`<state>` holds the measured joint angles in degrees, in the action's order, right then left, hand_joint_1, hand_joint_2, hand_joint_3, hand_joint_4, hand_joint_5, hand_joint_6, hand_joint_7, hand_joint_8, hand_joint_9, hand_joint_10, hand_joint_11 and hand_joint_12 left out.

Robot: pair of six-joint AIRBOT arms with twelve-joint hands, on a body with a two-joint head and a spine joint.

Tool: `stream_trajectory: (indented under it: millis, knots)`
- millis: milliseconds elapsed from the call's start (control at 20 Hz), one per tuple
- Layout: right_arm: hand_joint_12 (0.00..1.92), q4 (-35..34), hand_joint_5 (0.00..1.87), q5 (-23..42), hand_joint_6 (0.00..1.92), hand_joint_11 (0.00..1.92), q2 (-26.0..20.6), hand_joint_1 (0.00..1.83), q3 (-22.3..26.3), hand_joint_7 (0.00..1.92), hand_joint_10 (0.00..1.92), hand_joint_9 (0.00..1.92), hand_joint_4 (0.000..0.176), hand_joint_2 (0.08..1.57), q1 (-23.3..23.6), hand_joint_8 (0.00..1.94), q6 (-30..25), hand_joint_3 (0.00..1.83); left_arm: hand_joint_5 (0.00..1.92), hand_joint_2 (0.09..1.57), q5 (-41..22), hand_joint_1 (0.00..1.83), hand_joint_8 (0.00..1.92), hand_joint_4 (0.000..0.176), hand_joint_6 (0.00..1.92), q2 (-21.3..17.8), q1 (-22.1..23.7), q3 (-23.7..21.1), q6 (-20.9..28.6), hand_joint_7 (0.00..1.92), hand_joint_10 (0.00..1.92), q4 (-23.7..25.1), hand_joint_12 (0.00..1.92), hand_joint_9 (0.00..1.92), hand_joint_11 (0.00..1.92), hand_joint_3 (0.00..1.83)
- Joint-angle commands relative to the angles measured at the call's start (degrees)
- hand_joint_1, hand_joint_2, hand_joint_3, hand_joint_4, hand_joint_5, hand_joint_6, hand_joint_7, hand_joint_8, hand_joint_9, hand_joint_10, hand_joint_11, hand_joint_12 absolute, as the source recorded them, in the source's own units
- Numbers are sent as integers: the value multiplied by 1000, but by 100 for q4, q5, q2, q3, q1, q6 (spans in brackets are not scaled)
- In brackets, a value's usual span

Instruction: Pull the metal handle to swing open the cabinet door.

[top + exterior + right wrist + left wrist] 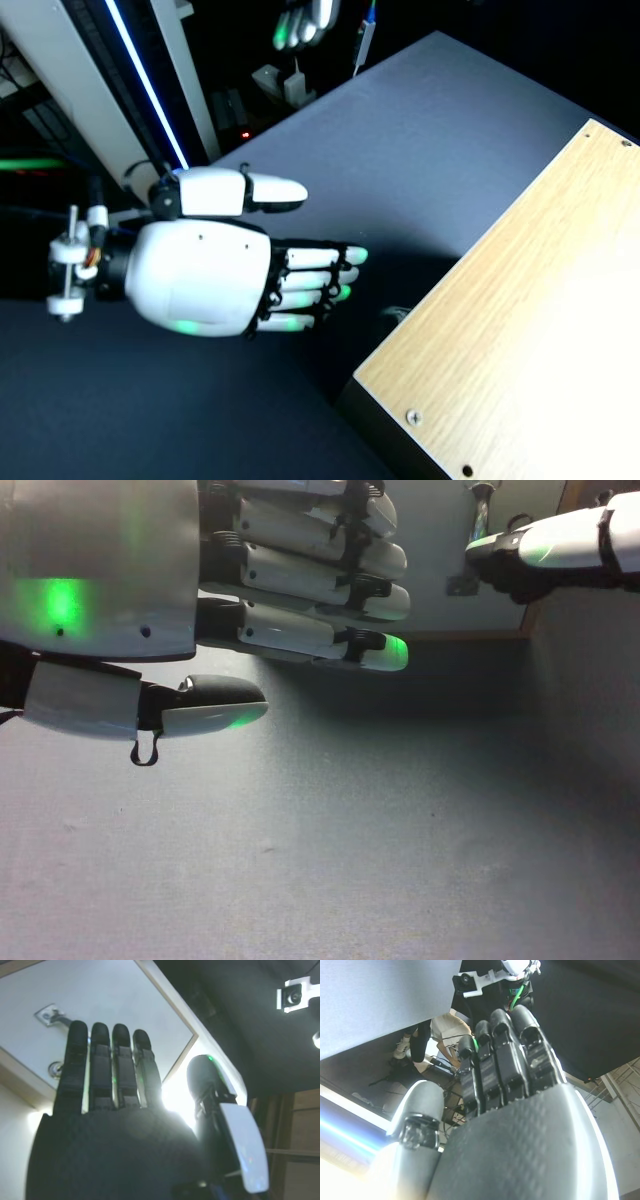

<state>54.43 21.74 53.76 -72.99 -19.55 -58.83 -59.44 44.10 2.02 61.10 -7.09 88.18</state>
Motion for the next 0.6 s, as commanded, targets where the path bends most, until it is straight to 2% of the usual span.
stream_trajectory:
  millis: [0, 400, 550]
  knots:
    - [709, -264, 301, 237, 1, 0, -63, 0, -11, 287, 2, 254, 0, 1570, 32, 2, -129, 47, 411, 1535, -120, 0, 2, 0, 3, -31, 44, -2, -33, 397, 1, -547, 777, 369, 36, 294]
    - [701, -331, 288, -184, 0, 0, -252, 0, 165, 280, 0, 252, 0, 1571, 29, 0, -192, 52, 397, 1538, -120, 0, 1, 0, 1, -31, 44, -2, -33, 397, 2, -547, 783, 376, 36, 306]
    - [714, -333, 296, -645, 2, 0, -277, 0, 224, 286, 1, 257, 0, 1571, 30, 2, -806, 56, 403, 1537, -120, 0, 3, 0, 3, -31, 44, -2, -33, 402, 3, -547, 783, 379, 34, 312]
